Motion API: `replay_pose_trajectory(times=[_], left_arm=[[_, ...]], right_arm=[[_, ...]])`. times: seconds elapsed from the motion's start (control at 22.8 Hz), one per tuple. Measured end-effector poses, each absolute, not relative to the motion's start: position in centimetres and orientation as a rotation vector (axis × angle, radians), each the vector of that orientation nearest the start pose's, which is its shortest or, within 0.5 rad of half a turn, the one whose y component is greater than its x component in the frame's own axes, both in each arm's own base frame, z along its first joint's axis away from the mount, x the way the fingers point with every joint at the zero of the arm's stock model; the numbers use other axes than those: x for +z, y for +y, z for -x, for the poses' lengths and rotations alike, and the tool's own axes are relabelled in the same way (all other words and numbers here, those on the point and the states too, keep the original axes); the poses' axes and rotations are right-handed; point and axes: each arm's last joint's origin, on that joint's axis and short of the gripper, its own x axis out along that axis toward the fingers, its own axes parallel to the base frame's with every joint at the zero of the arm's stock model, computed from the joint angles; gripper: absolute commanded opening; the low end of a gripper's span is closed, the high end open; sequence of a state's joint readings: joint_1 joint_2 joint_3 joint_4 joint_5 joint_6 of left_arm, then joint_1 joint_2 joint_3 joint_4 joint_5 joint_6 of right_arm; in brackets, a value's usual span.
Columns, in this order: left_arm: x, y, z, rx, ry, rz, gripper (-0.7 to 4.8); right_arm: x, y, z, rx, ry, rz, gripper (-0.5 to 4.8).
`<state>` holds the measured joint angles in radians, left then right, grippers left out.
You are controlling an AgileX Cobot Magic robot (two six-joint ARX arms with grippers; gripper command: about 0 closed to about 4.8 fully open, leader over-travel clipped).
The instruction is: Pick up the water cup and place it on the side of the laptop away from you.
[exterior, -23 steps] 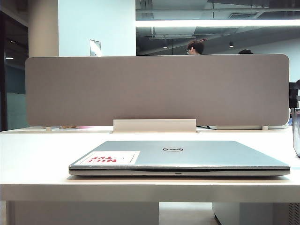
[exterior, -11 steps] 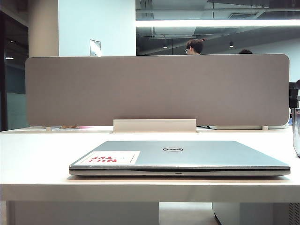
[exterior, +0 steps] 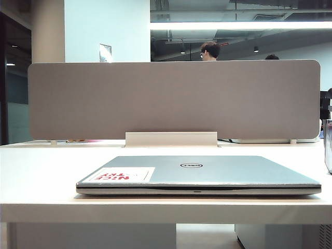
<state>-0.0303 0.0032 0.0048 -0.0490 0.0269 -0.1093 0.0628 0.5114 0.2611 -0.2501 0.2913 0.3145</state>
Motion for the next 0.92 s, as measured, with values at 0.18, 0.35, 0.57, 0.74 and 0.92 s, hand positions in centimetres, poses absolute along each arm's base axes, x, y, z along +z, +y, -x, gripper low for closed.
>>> replay_pose_trajectory(times=[0.18,0.35,0.57,0.74,0.92], left_arm=[[16.0,-0.4,-9.7,-0.054,0.052,0.109,-0.06],[16.0,-0.4,-9.7,-0.054,0.055,0.109,-0.06],[15.9,-0.4,-9.7,-0.054,0.067,0.109,-0.06],[15.9,-0.4,-9.7,-0.053,0.067,0.109,-0.06],[15.8,-0.4,-9.7,-0.053,0.073,0.109,-0.06]], right_arm=[[16.0,-0.1,-12.4,-0.296,0.432,-0.222,0.75],[14.2,-0.1,-12.3,-0.286,0.396,-0.204,1.46],[13.4,-0.3,-12.2,-0.333,0.315,-0.122,1.61],[13.9,-0.3,-12.4,-0.329,0.262,-0.119,1.58],[14.3,-0.3,-12.5,-0.322,0.223,-0.132,1.56]])
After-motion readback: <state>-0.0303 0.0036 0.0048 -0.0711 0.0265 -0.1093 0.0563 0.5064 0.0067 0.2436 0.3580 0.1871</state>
